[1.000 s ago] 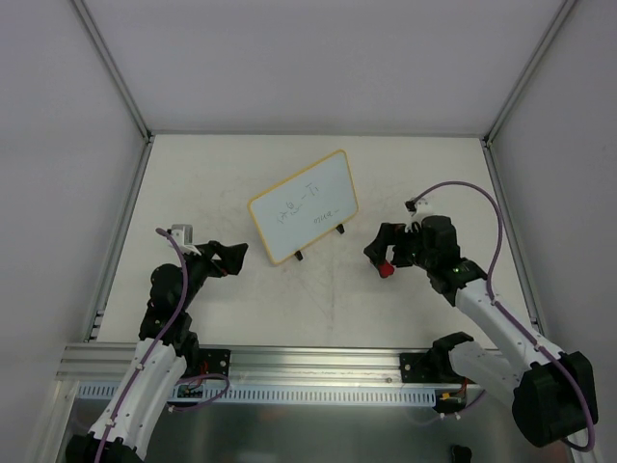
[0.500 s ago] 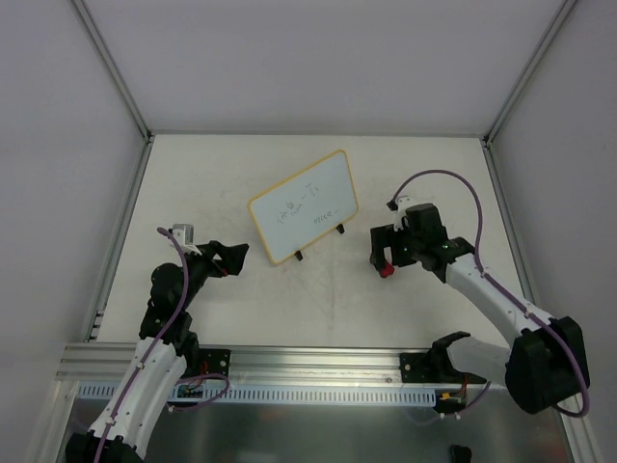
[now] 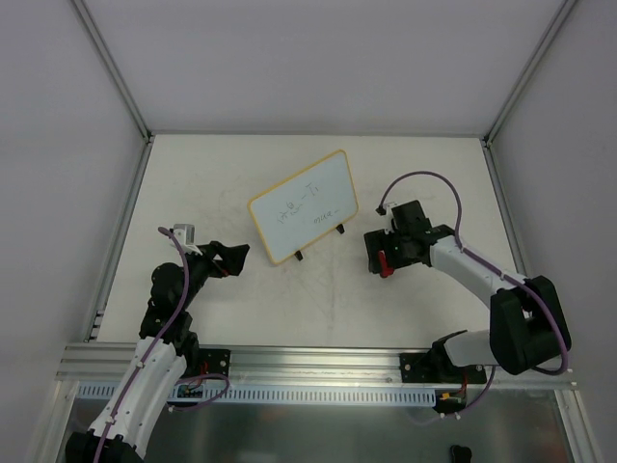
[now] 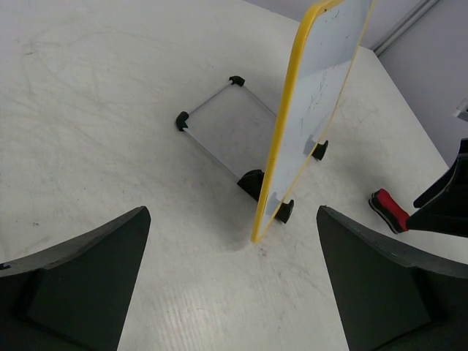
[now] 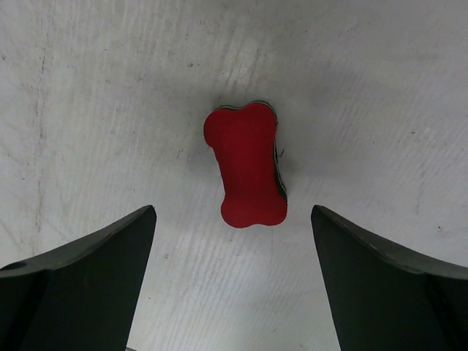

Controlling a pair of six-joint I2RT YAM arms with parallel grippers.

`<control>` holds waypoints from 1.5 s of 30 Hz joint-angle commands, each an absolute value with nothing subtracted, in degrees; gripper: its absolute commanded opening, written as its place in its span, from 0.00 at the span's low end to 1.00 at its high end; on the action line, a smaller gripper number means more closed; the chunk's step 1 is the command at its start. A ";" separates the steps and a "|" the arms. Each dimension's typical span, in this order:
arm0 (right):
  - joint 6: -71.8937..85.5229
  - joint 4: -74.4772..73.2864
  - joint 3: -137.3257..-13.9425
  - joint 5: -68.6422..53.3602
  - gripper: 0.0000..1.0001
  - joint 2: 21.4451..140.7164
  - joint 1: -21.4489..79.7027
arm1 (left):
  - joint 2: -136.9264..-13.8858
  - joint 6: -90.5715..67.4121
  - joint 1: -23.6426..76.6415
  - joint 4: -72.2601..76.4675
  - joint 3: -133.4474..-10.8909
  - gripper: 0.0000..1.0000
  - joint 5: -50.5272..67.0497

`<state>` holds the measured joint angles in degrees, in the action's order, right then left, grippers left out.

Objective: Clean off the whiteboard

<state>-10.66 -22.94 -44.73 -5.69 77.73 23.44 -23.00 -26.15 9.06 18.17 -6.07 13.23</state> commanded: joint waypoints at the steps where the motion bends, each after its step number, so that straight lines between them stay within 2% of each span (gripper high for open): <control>1: -10.81 -24.00 -47.11 -3.17 0.92 78.05 24.78 | -22.94 -25.14 9.49 21.36 -7.47 0.99 14.85; 10: -11.51 -26.01 -50.53 1.58 0.89 83.14 26.63 | -22.94 -25.05 9.58 21.45 -7.56 0.99 14.68; 21: -11.95 -28.21 -53.79 0.62 0.80 88.85 26.54 | -22.85 -24.87 9.58 21.45 -7.47 0.99 14.76; 28: -12.74 -30.23 -55.81 0.53 0.68 92.02 26.63 | -22.85 -24.79 9.58 21.36 -7.38 0.99 14.85; 34: -13.01 -31.37 -56.95 0.53 0.68 93.69 26.63 | -22.85 -24.87 9.58 21.18 -7.47 0.99 14.59; 45: -13.01 -31.99 -57.74 0.62 0.48 95.18 26.54 | -22.85 -24.79 9.76 21.18 -7.47 0.99 14.59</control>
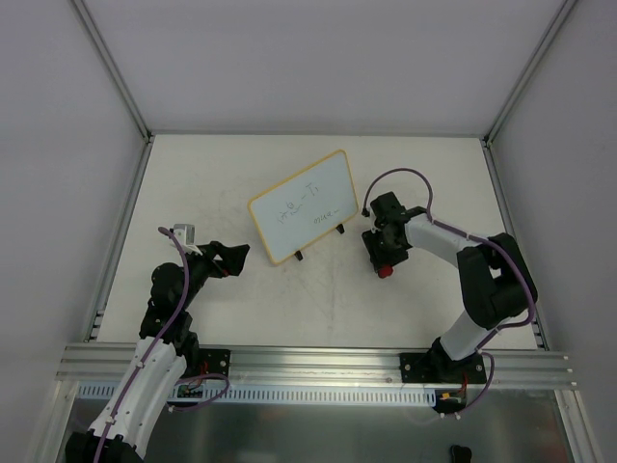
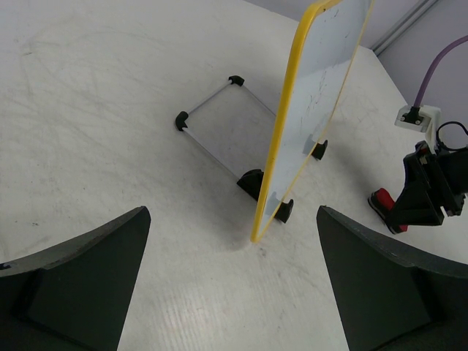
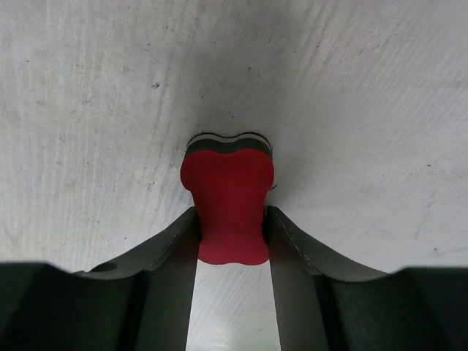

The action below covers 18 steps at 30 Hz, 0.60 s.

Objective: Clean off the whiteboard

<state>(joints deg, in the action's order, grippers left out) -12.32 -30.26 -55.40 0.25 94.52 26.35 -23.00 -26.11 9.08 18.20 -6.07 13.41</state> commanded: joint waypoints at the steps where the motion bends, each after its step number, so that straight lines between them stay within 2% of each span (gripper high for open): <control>1: -13.01 -32.34 -58.01 0.62 0.43 95.53 26.54 | -22.85 -24.79 9.67 21.18 -7.47 0.99 14.59; 4: -12.92 -32.96 -58.88 0.53 0.36 96.85 26.46 | -22.85 -24.79 9.76 21.18 -7.47 0.99 14.76; 15: -12.83 -32.87 -57.92 0.88 0.33 93.87 26.54 | -23.03 -24.79 9.67 21.18 -7.47 0.99 14.76; 18: -13.01 -32.87 -57.92 0.70 0.52 94.57 26.54 | -23.20 -24.79 9.76 21.18 -7.47 0.99 14.68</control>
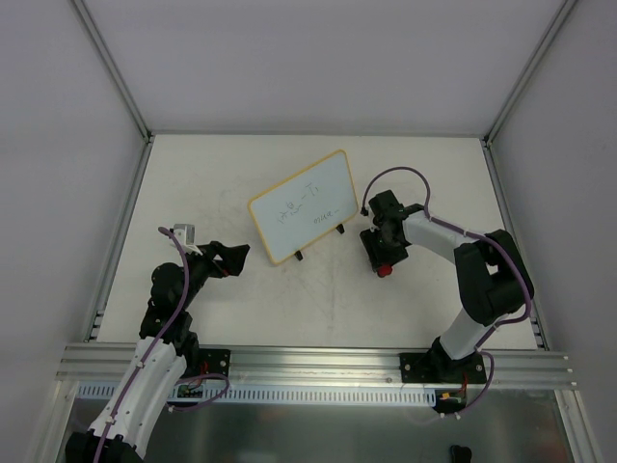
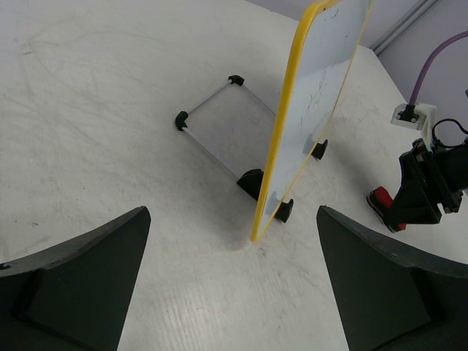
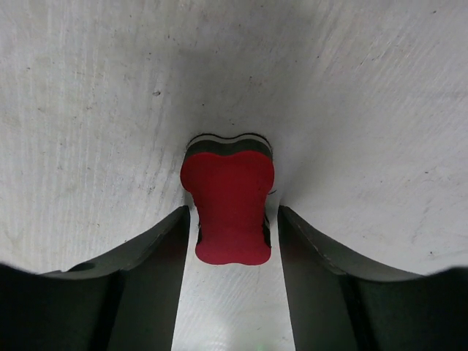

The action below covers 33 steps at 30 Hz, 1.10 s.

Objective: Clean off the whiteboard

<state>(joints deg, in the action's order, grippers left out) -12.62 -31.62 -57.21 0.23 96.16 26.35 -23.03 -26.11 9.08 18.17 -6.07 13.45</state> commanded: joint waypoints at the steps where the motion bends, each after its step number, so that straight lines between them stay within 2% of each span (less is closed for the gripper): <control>1: -13.01 -32.87 -57.92 0.79 0.56 94.83 26.54 | -23.20 -24.79 9.67 21.18 -7.56 0.99 14.76; 2: -13.01 -32.96 -58.18 0.70 0.63 95.44 26.54 | -23.20 -24.70 9.67 21.18 -7.56 0.99 14.85; 4: -12.92 -32.96 -58.45 0.70 0.70 95.89 26.54 | -23.12 -24.70 9.76 21.09 -7.47 0.99 14.85; 9: -12.74 -32.43 -58.62 0.97 0.70 95.01 26.54 | -23.38 -24.78 9.67 21.18 -7.47 0.99 14.94; 17: -12.74 -32.08 -58.80 1.32 0.57 94.22 26.54 | -23.38 -24.79 9.76 21.18 -7.56 0.99 15.21; 27: -12.57 -30.59 -57.83 2.02 0.57 91.76 26.54 | -23.47 -24.79 9.67 21.18 -7.56 0.99 15.38; 33: -12.66 -30.76 -58.27 1.58 0.53 92.28 26.54 | -23.73 -24.87 9.76 21.27 -7.56 0.99 15.03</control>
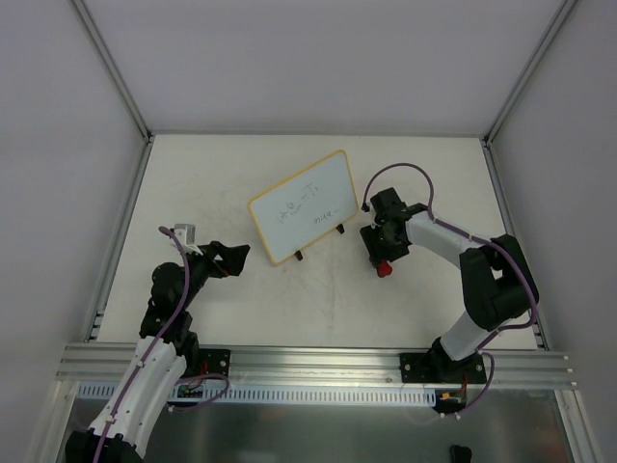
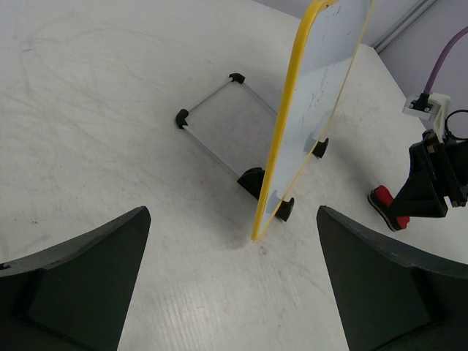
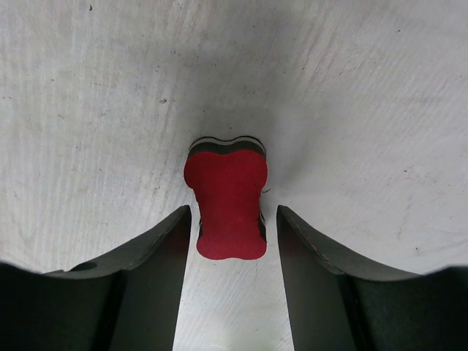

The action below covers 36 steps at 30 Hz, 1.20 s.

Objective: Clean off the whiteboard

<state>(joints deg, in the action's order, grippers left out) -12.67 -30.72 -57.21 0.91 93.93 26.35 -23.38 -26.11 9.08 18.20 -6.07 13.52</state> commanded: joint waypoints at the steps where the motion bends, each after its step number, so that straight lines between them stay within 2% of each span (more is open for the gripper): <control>1: -12.57 -30.67 -58.27 1.50 0.54 92.72 26.54 | -23.73 -24.87 9.76 21.27 -7.65 0.99 15.03; 16: -12.66 -30.76 -58.62 0.62 0.56 94.92 26.54 | -23.91 -24.79 9.76 21.27 -7.65 0.99 14.94; 19: -12.66 -30.67 -58.62 0.62 0.46 95.10 26.63 | -23.82 -24.79 9.67 21.27 -7.65 0.99 14.85; 28: -12.57 -30.67 -59.06 -1.23 0.45 96.59 26.54 | -24.00 -24.79 9.76 21.18 -7.65 0.99 14.68; 30: -12.57 -30.67 -59.06 -1.14 0.41 96.59 26.63 | -24.08 -24.79 9.76 21.18 -7.65 0.99 14.68; 31: -12.57 -30.67 -58.98 -0.79 0.34 96.50 26.63 | -24.00 -24.79 9.67 21.18 -7.65 0.99 14.68; 34: -12.48 -30.67 -58.89 -0.44 0.29 95.54 26.63 | -24.00 -24.79 9.76 21.18 -7.65 0.99 14.68; 36: -12.39 -30.76 -58.89 -0.44 0.20 94.31 26.63 | -23.99 -24.79 9.76 21.18 -7.73 0.99 14.59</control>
